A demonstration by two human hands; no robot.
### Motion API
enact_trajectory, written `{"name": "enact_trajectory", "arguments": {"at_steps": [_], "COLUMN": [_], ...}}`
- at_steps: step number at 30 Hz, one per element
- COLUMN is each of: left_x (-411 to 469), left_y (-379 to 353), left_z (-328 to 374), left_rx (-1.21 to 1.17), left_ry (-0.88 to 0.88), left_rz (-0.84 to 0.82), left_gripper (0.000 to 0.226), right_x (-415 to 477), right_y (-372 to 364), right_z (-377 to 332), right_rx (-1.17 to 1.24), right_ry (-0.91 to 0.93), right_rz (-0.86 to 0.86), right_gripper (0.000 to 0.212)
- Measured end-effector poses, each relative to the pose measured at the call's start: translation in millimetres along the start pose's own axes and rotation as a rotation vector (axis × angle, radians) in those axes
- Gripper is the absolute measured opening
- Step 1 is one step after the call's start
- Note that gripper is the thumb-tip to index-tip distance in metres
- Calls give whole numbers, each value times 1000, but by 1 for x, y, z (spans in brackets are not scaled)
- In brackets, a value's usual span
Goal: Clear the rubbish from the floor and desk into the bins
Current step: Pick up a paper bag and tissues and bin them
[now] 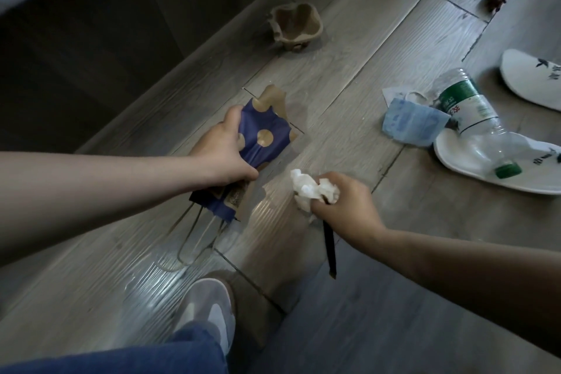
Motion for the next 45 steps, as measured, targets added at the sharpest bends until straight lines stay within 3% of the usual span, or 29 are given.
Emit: {"name": "enact_trajectory", "arguments": {"at_steps": [11, 19, 29, 37, 45], "left_x": [28, 84, 88, 29, -81], "left_y": [-11, -26, -10, 82, 221], "left_z": [57, 101, 168, 298, 502], "left_rx": [-176, -272, -264, -268, -288], "left_ry": [-20, 15, 164, 73, -104], "left_rz": [-58, -59, -31, -50, -62], "left_gripper": [113, 110, 106, 104, 99], "right_x": [31, 87, 89, 22, -88], "right_y": [99, 141, 214, 314, 504], "right_z": [2, 14, 10, -88, -245], "right_rx": [159, 274, 154, 318, 358], "right_ry": [-115, -75, -232, -360, -325], "right_rz": [206, 368, 556, 648, 784], "right_gripper": [27, 23, 18, 19, 18]}}
Point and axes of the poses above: each hand's wrist, its own x-axis towards the middle knuckle, its own y-axis out of the back of the hand, z = x × y, the point moved 4 cm from there along x, towards the middle knuckle, and after that the axes turned 4 degrees about z, right-handed, at the moved point
